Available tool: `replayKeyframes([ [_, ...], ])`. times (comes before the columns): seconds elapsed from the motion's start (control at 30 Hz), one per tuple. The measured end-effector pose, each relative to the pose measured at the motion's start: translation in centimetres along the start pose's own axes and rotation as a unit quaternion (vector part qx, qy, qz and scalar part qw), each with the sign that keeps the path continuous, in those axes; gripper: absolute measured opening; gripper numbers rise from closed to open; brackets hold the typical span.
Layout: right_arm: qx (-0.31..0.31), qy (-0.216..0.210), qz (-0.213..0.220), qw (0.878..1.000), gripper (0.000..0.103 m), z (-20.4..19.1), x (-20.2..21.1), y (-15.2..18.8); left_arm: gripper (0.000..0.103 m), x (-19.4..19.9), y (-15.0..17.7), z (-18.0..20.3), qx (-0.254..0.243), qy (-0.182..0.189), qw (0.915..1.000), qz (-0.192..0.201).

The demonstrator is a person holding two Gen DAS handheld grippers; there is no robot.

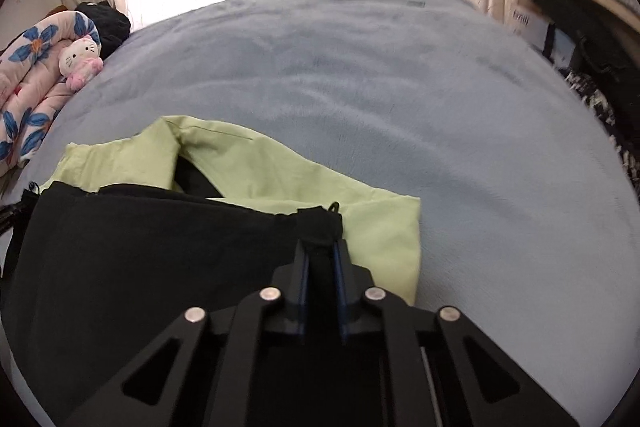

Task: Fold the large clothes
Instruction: 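Lift the hem with both tools and fold it toward the hood, then lay the folded hem flat on the jacket with both tools and open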

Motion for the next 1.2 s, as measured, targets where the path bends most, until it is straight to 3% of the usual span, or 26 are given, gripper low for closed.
replayKeyframes([
  [0.13, 0.013, 0.035, 0.049, 0.998, 0.008, -1.0, 3.8, 0.2, 0.010, 4.2, -0.1, -1.1, 0.019, -0.002, 0.9985, 0.051],
  [0.3, 0.006, 0.075, 0.141, 0.987, 0.007, -2.5, 9.7, -2.3, 0.009, 9.2, -1.8, -1.0, 0.025, -0.050, 0.9912, 0.120],
  [0.4, -0.003, 0.090, 0.168, 0.982, 0.007, -2.5, 10.9, -4.2, 0.009, 10.3, -3.8, -1.0, 0.031, -0.070, 0.9862, 0.147],
  [0.57, -0.025, 0.104, 0.141, 0.984, 0.007, -2.4, 6.8, -7.1, 0.009, 5.8, -7.0, -0.7, 0.045, -0.083, 0.9884, 0.119],
  [0.7, -0.036, 0.130, 0.053, 0.990, 0.007, -2.4, -1.9, -6.4, 0.010, -1.9, -7.0, 0.7, 0.029, -0.111, 0.9916, 0.059],
  [0.8, -0.033, 0.141, 0.007, 0.989, 0.009, -2.3, -6.1, -4.7, 0.011, -6.6, -5.8, 1.9, 0.008, -0.120, 0.9924, 0.025],
  [0.93, -0.022, 0.168, 0.008, 0.986, 0.011, -2.7, -6.6, -4.3, 0.016, -8.0, -5.7, 1.8, 0.017, -0.112, 0.9933, 0.019],
  [1.1, -0.048, 0.160, 0.006, 0.986, 0.022, -1.9, -4.8, -4.3, 0.037, -6.5, -5.4, 0.0, 0.054, -0.093, 0.9941, 0.015],
  [1.2, -0.075, 0.148, 0.019, 0.986, 0.022, -1.4, -2.5, -4.0, 0.039, -4.7, -4.9, -1.3, 0.070, -0.098, 0.9927, 0.012],
])
Point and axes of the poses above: each gripper's, at about its wrist camera, not at the fingertips, and x roughly against the way its jaws point, z to its right, y to its underside, the point moved 3 cm from there along -x, roughly the way its jaws point, and after that the axes turned 11 degrees about -z, right-handed, at the moved point
